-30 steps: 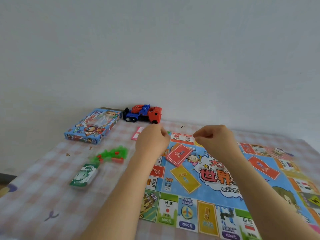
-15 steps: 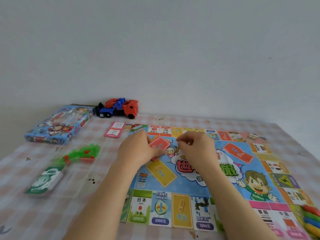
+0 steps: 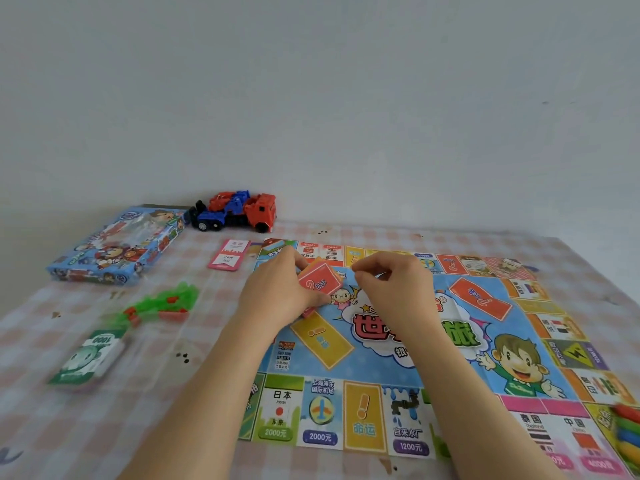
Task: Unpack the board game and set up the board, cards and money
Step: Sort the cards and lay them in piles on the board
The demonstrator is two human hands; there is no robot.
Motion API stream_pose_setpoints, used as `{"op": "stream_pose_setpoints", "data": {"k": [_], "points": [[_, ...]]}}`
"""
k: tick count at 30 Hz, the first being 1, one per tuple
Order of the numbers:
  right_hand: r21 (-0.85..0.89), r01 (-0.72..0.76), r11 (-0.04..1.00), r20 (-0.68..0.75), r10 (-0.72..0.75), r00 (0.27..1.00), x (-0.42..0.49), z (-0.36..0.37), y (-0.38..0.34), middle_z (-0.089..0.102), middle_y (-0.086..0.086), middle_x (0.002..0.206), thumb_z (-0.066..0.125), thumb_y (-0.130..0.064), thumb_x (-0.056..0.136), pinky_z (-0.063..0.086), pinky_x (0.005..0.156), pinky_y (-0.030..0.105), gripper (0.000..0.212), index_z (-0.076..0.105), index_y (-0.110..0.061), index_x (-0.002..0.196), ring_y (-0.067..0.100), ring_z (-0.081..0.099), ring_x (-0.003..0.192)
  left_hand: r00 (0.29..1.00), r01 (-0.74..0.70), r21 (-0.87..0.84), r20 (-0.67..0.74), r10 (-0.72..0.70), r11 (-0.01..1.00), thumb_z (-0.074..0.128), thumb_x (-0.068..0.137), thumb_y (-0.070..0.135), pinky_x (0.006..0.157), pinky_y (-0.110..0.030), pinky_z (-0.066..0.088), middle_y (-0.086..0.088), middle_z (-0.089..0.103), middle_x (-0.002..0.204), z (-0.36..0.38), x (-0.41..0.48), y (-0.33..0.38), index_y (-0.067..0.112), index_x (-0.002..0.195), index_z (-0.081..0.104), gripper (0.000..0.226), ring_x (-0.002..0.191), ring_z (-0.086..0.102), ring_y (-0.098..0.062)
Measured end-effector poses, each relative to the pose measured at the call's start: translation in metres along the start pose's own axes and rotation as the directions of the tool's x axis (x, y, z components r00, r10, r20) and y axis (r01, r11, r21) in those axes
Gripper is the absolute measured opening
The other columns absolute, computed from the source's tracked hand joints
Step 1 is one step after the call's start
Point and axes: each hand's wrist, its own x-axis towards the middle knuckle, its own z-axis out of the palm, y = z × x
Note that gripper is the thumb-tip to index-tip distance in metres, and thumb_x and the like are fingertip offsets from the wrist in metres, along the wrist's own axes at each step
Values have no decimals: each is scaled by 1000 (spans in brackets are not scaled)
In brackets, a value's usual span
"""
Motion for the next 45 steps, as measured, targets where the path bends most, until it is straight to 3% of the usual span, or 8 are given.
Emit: {"op": "stream_pose_setpoints", "data": {"k": [8,12,16,21,25,28,33,45], "points": [[282,-120,952,39,113,993,1,-8,-6,69,-8,69,64,-43,85,40,52,17,18,70,-28,78,-2,49,46,998,-9,-464,50,36,886,82,68,33,57,-15,48,9,69,78,-10,-4,9,22,89,68,28,69,65,-3],[360,-111,926,79,89,993,0,-10,-11,60,-5,54,72,-34,81,36,45,17,19,71,-17,72,0,42,36,991,29,-602,122,57,798,78,74,31,42,-7,38,6,71,83,-10,-9,17,25,92,65,23,59,64,4],[453,-90,887,75,63,995,-1,-14,-14,57,-6,46,73,-25,81,40,41,16,17,69,-13,72,3,46,36,965,70,-694,229,126,717,71,81,32,42,-15,38,2,75,87,-10,-13,21,18,106,62,30,78,72,-9],[483,-114,868,37,110,993,2,-27,-13,69,-1,65,66,-36,86,43,44,19,23,73,-14,80,8,50,42,942,193,-822,308,133,536,60,90,16,41,-15,42,-5,75,87,-14,-14,22,13,108,58,18,81,73,-19],[124,-81,989,-41,87,995,6,-49,7,69,-4,69,68,-33,85,42,52,21,17,73,-17,81,5,56,48,955,228,-863,288,66,452,60,90,12,48,-15,51,-6,75,85,-14,-10,16,11,97,63,8,79,73,-18],[-77,-106,991,173,118,978,4,-60,13,68,-8,72,77,-34,75,43,59,23,13,74,-23,79,7,58,63,943,287,-891,328,62,353,56,93,12,52,-18,55,-12,74,90,-13,-9,16,6,100,63,12,81,72,-21],[-167,-110,980,414,171,894,2,-69,11,69,-2,85,85,-24,67,43,60,22,22,75,-28,86,10,62,77,896,404,-888,433,102,221,43,98,9,56,-23,59,-20,71,99,-10,-10,20,-3,112,57,23,85,72,-25],[-194,-73,978,394,146,907,0,-69,12,67,-8,79,84,-33,67,40,58,19,23,74,-26,87,8,61,73,903,365,-874,417,108,322,51,94,6,52,-20,56,-15,73,100,-1,-10,21,0,114,60,23,85,72,-19]]}}
